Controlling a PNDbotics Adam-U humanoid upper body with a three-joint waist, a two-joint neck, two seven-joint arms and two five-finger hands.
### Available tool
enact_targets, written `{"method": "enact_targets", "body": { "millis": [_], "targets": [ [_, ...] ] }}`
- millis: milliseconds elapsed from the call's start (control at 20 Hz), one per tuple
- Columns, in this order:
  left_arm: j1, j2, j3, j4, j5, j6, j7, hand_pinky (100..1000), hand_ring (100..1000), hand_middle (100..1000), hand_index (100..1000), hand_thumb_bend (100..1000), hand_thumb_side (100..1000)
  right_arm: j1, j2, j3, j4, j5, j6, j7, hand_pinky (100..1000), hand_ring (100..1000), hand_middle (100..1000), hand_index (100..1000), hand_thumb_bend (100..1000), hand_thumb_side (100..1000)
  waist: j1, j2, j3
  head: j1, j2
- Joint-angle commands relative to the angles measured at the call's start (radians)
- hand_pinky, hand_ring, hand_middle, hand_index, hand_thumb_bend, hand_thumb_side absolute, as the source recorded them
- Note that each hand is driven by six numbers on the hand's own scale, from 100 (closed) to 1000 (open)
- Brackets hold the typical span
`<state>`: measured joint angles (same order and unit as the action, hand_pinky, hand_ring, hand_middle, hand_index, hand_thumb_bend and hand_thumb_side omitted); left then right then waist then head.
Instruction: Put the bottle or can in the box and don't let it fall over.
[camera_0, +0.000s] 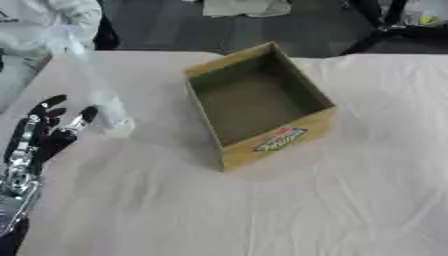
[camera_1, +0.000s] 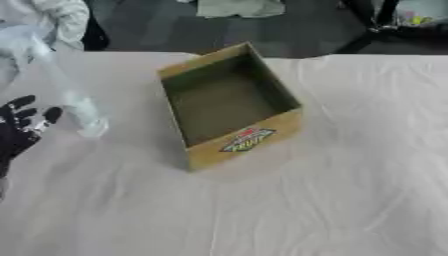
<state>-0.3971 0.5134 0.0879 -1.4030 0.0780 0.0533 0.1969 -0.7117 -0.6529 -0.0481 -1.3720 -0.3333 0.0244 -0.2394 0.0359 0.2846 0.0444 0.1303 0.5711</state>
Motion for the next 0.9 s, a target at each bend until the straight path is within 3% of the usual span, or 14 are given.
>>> {"method": "enact_targets", "body": {
  "millis": [50,900],
  "targets": [
    [-0.028,0.015,-0.001,0.001,0.009,-0.007,0.004,968,914,902,865,715,498,-0.019,-0.019,-0.004,-0.009,0.008,0.000,0.003,867,743,782,845,100,715,0.000,-0.011,-0.001,0.002,-0.017],
    [-0.095,-0.013,-0.008,0.053,0.048,-0.036,0.063,971,928,896,860,706,497,-0.025,-0.010,-0.002,-0.007,0.011,0.002,0.007,868,742,782,846,100,724,0.003,0.010,-0.009,0.010,-0.038]
  ]
}}
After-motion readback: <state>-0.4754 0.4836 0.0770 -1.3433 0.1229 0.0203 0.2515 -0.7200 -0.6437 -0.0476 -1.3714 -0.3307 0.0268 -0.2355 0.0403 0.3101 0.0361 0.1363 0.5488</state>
